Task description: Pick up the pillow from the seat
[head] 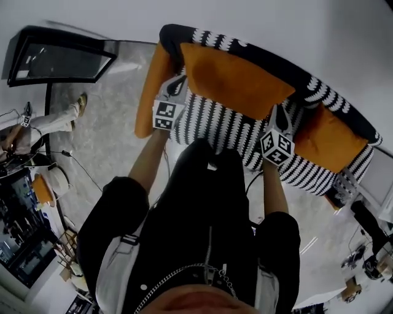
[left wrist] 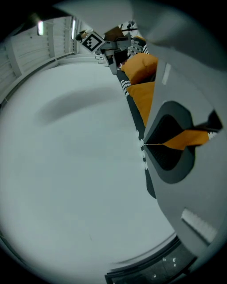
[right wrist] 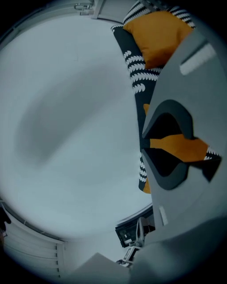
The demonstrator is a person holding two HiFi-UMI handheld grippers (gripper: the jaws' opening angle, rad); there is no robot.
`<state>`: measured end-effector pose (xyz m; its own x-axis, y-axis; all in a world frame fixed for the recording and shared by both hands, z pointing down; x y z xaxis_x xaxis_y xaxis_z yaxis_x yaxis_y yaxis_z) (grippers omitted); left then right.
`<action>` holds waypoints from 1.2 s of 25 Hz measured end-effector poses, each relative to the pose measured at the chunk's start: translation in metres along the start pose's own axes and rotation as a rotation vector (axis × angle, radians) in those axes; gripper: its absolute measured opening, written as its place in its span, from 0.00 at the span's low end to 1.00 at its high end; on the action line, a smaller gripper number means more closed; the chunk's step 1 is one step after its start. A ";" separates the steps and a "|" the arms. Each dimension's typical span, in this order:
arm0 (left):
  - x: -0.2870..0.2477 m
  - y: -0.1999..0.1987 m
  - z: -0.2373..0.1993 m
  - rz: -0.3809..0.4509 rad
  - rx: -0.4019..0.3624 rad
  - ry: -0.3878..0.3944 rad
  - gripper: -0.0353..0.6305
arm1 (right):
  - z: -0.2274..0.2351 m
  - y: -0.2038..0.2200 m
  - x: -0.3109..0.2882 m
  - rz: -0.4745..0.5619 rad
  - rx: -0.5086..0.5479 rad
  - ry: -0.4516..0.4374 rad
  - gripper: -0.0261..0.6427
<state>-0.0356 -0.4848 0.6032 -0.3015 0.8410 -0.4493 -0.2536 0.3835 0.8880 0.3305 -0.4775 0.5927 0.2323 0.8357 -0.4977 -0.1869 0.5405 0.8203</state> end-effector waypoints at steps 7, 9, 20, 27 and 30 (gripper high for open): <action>-0.049 0.058 -0.024 -0.058 0.184 0.033 0.37 | 0.026 0.035 -0.036 -0.056 -0.036 0.046 0.40; -0.064 0.075 -0.029 -0.080 0.226 0.054 0.45 | 0.033 0.049 -0.052 -0.089 -0.045 0.049 0.51; -0.128 0.121 -0.032 -0.155 0.316 0.069 0.72 | 0.090 0.083 -0.105 -0.167 -0.094 0.076 0.77; -0.145 0.137 -0.050 -0.190 0.349 0.105 0.74 | 0.092 0.089 -0.133 -0.164 -0.164 0.076 0.81; -0.155 0.143 -0.049 -0.200 0.379 0.120 0.75 | 0.098 0.093 -0.139 -0.179 -0.182 0.073 0.82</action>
<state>-0.0704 -0.5792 0.7949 -0.3906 0.6948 -0.6039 0.0302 0.6653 0.7459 0.3739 -0.5530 0.7661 0.2083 0.7267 -0.6546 -0.3191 0.6831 0.6569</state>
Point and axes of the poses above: the fingertips, and each gripper's own axes: x backward along the fingers, z to its right, y out of its underside, the point moved 6 cm from there along x, backward along the fingers, and after that the axes turned 3 degrees about -x, right-handed, at the moved point
